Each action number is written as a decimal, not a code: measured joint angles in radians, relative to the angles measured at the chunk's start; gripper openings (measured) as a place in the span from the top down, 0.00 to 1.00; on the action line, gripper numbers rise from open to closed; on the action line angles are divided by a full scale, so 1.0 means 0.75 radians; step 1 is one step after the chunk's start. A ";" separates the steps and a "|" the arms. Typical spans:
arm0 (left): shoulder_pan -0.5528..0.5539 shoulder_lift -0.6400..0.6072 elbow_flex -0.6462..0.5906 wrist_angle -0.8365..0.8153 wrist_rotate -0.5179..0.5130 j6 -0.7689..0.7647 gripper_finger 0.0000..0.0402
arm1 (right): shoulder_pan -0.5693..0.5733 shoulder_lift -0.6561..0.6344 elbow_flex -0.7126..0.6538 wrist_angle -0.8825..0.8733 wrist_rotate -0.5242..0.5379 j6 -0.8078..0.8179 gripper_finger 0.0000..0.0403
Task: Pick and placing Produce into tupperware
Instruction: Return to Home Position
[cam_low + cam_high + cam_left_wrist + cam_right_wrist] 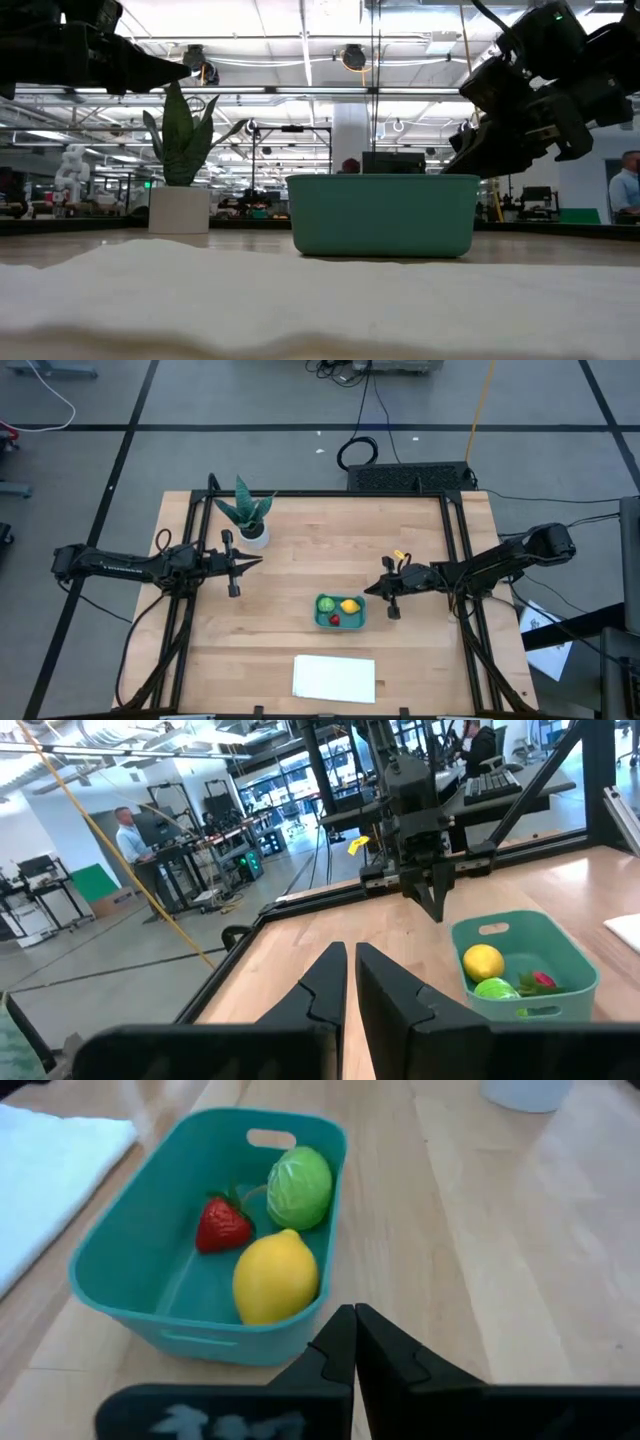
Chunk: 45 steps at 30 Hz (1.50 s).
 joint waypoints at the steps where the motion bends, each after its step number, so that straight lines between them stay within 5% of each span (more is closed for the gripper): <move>1: 0.000 -0.001 0.000 0.000 0.000 0.010 0.93 | 0.000 -0.025 0.000 -0.028 0.001 -0.002 1.00; 9: 0.000 -0.058 0.000 -0.064 0.045 0.099 0.99 | 0.000 -0.296 -0.048 -0.109 0.001 -0.007 1.00; 17: 0.001 -0.073 0.000 -0.052 0.127 0.072 1.00 | -0.036 -0.545 -0.284 0.160 -0.006 0.037 1.00; 27: 0.003 -0.096 0.000 -0.068 0.004 0.110 1.00 | -0.037 -0.674 -0.351 0.160 -0.006 0.028 1.00; 45: 0.003 -0.445 0.000 -0.318 0.032 0.127 1.00 | -0.037 -1.045 -0.355 0.026 -0.077 0.002 1.00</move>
